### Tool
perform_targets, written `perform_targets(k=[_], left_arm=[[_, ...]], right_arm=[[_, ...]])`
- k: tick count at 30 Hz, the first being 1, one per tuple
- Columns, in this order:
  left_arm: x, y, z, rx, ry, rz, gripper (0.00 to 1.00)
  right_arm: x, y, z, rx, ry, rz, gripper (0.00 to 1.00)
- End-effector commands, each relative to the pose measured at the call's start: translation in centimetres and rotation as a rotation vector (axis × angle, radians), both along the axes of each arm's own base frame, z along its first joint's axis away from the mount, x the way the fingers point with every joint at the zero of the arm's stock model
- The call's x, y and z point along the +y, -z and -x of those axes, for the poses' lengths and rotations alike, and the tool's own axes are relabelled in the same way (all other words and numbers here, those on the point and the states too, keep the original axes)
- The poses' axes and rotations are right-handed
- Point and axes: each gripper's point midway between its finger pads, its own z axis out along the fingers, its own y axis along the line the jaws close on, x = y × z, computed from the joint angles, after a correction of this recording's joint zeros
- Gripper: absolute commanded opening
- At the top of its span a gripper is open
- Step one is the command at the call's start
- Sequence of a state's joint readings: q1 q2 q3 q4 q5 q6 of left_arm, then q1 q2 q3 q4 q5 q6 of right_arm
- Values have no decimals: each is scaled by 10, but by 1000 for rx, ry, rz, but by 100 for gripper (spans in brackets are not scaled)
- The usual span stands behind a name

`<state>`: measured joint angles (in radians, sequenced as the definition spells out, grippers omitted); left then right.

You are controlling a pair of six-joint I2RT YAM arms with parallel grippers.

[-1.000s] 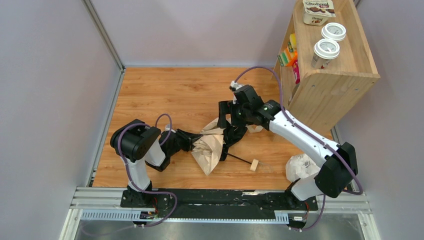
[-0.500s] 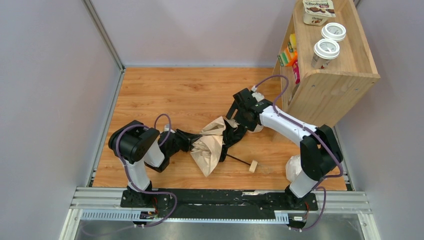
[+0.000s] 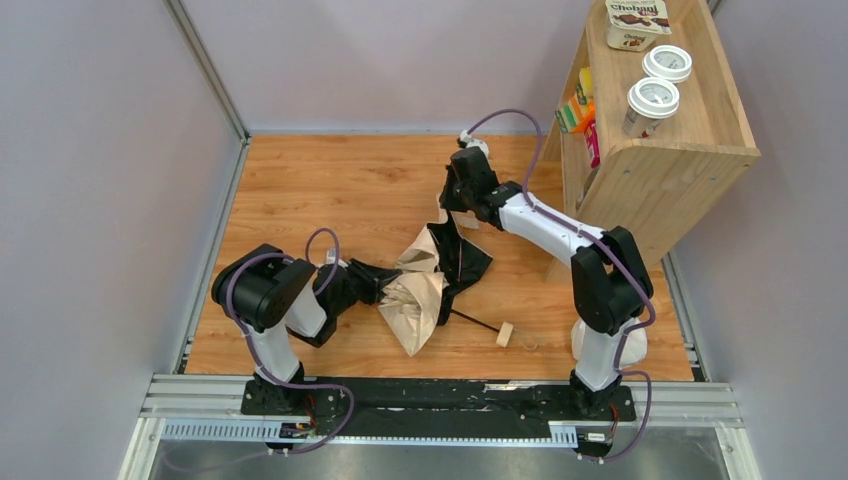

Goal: Put away the umbrella

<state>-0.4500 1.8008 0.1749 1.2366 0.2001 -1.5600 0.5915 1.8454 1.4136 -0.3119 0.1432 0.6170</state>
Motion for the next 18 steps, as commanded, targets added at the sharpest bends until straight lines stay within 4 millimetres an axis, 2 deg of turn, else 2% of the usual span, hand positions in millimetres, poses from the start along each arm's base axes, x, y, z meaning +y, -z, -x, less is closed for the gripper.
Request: perform_targets(k=[1, 3, 6, 10, 12, 14, 15, 16, 18], left_arm=[[1, -22, -2, -159, 15, -33, 0], [2, -24, -4, -164, 11, -33, 0], [1, -24, -3, -164, 19, -32, 0], [0, -22, -1, -153, 19, -29, 0], [0, -23, -2, -153, 16, -25, 0], [0, -25, -2, -158, 11, -22, 0], [0, -26, -2, -158, 11, -22, 0], [0, -26, -2, -158, 12, -25, 0], [0, -25, -3, -153, 13, -35, 0]], right_arm=[[35, -76, -14, -326, -261, -27, 0], [28, -68, -15, -361, -228, -22, 0], [11, -33, -27, -309, -183, 56, 0], [-2, 12, -47, -252, -166, 143, 1], [-24, 30, -57, -203, -94, 278, 0], [-55, 46, -61, -134, -11, 411, 1], [-60, 49, -61, -119, -9, 435, 4], [-66, 52, -60, -89, -12, 450, 12], [-62, 53, -48, 21, -89, 438, 26]])
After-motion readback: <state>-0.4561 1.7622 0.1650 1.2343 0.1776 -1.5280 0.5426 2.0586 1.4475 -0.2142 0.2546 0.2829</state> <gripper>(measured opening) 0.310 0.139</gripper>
